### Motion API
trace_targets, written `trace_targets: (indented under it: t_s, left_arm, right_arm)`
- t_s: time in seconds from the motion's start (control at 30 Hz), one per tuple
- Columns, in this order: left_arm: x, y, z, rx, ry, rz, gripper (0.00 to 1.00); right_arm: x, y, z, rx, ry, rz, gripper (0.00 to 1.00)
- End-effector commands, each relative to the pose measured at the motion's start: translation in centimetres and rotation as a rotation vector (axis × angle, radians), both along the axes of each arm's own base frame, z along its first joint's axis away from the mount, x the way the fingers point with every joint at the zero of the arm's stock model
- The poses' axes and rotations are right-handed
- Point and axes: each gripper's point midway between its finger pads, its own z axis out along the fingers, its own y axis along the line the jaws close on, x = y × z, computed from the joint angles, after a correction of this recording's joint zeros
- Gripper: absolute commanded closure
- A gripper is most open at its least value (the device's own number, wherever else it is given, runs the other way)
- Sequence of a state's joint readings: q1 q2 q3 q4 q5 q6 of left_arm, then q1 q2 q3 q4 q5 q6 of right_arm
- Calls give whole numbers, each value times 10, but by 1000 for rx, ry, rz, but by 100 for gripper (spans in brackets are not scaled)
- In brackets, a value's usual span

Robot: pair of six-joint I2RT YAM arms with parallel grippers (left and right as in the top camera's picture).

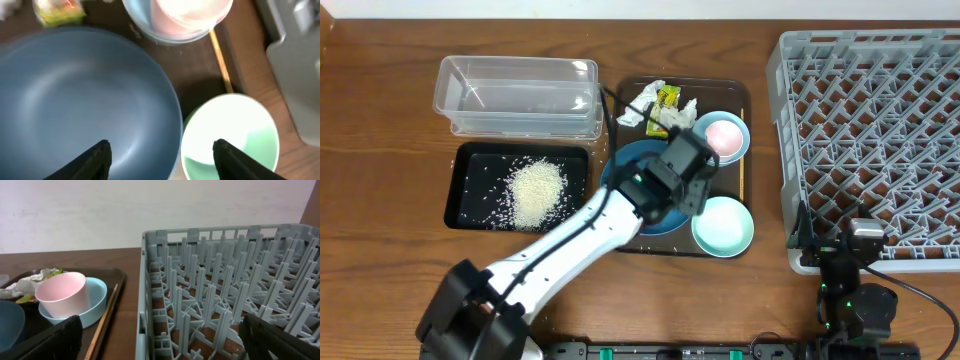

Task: Sort waste into correct bins and load items into the dishwasher rack
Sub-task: 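Carry the empty teal plate back and set it on the brown tray, then grasp the white tissue on the brown tray with the left gripper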

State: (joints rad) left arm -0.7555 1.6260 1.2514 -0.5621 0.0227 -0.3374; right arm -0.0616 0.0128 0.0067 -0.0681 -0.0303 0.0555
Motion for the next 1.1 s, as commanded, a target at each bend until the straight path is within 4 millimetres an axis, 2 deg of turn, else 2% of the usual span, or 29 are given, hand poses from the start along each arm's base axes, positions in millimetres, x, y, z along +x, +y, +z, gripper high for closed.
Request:
trace_targets:
  t_s: [0.0, 0.07, 0.2, 0.27, 0.33, 0.47, 0.57, 0.67, 0.83, 0.97, 1.07]
  left_arm:
    - [35, 17, 69, -36, -123, 10, 25]
    - [41, 27, 91, -62, -90, 13, 23]
    - [41, 31, 128, -135, -6, -126, 21]
    - [51, 36, 133, -126, 2, -119, 21]
    - [69, 39, 128, -111, -28, -87, 21]
    - [112, 42, 98, -16, -89, -15, 21]
    - [130, 37, 64, 15, -61, -6, 21]
    - [139, 32, 24, 46, -2, -8, 21]
    - [146, 28, -26, 83, 69, -9, 21]
    - [149, 27, -52, 100, 101, -10, 22]
    - [152, 25, -61, 102, 107, -11, 21]
  right_arm:
    - [0, -1, -1, -12, 4, -2, 1]
    - [0, -1, -1, -12, 4, -1, 1]
    - [0, -1, -1, -12, 4, -2, 1]
    - [0, -1, -1, -12, 4, -2, 1]
    - [0, -1, -1, -12, 4, -2, 1]
    - [0, -1, -1, -12, 4, -2, 1]
    - [0, -1, -1, -12, 4, -2, 1]
    - [0, -1, -1, -12, 4, -1, 1]
    - [0, -1, -1, -12, 4, -2, 1]
    - [0, -1, -1, -12, 4, -2, 1]
    - [0, -1, -1, -12, 4, -1, 1]
